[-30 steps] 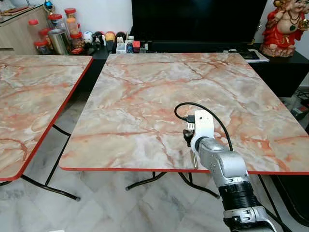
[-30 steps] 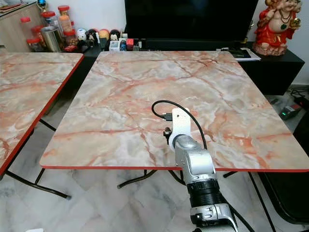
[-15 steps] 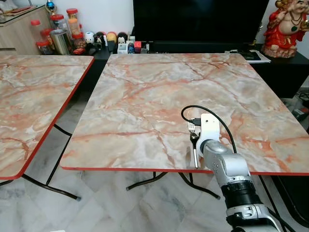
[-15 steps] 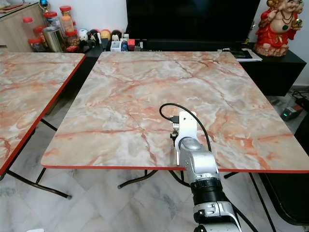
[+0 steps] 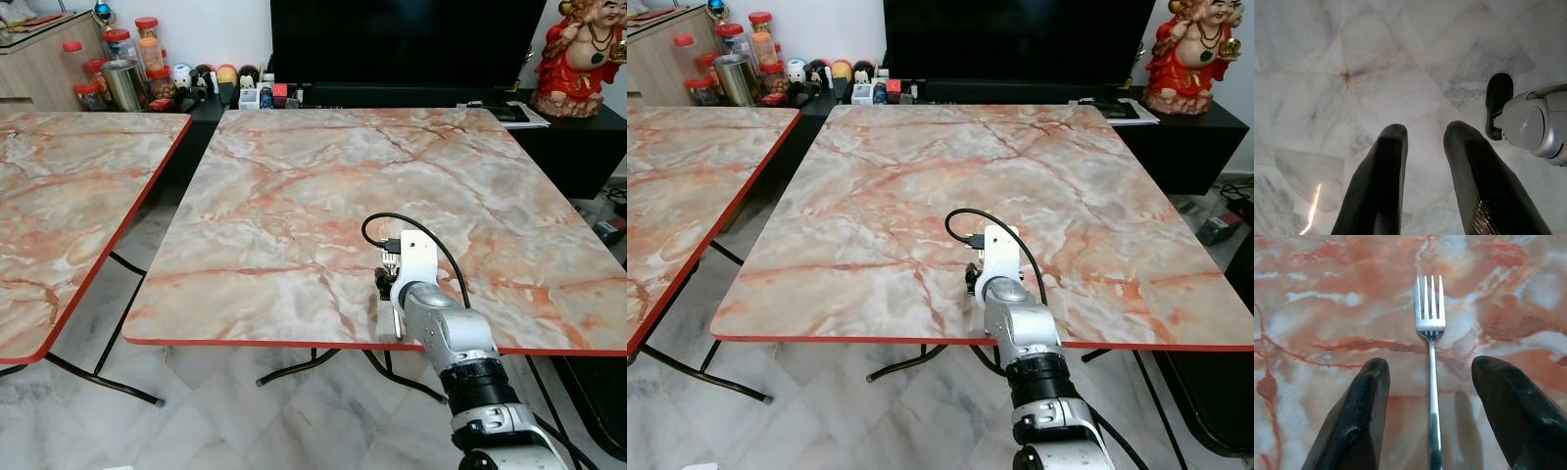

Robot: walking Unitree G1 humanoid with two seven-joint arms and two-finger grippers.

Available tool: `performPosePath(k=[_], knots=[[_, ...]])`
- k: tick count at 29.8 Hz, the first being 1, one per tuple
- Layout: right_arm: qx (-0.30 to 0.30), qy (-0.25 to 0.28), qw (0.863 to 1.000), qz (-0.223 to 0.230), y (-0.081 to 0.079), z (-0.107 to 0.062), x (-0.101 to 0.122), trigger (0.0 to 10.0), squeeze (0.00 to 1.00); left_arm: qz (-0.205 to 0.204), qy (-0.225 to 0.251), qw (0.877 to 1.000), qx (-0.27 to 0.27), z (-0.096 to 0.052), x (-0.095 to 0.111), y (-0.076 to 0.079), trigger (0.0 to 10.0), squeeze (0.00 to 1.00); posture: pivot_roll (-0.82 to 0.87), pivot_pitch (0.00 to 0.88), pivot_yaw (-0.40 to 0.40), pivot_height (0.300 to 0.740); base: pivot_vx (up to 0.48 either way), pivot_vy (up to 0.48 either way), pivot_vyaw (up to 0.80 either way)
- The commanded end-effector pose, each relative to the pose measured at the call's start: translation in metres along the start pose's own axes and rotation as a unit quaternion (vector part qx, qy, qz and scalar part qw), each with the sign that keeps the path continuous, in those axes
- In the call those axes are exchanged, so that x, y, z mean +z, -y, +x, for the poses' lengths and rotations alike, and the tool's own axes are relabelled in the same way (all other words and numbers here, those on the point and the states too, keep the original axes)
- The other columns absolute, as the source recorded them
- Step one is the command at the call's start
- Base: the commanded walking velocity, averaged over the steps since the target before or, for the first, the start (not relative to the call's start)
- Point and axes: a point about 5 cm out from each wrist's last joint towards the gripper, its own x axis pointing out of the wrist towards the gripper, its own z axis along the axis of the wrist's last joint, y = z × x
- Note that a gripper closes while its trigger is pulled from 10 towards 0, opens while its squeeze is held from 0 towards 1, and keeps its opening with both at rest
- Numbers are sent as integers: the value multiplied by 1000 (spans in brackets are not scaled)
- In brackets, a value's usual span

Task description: Setting the table

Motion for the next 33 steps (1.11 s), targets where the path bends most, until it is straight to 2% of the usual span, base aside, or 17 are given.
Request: performPosePath(k=[1, 6, 9, 17, 33], knots=[[2, 8, 1000, 5, -1, 0, 6, 10000, 0, 12, -5, 1000, 3, 0, -1, -5, 10000, 0, 2, 0, 14, 732, 0, 0, 0], [2, 8, 1000, 5, -1, 0, 6, 10000, 0, 12, -5, 1000, 3, 0, -1, -5, 10000, 0, 2, 0, 14, 732, 0, 0, 0], [-16, 5, 1000, 4, 5, 9, 10, 10000, 0, 7, -4, 1000, 0, 0, -1, -3, 10000, 0, 1, 0, 5, 732, 0, 0, 0], [-26, -2, 1000, 6, 10, 16, 9, 10000, 0, 1, -5, 1000, 0, 0, -1, -1, 10000, 0, 4, 0, -2, 732, 0, 0, 0], [1, -12, 1000, -8, -3, 24, 2, 10000, 0, -1, -6, 1000, 1, 0, -1, -1, 10000, 0, 8, 0, -8, 732, 0, 0, 0]])
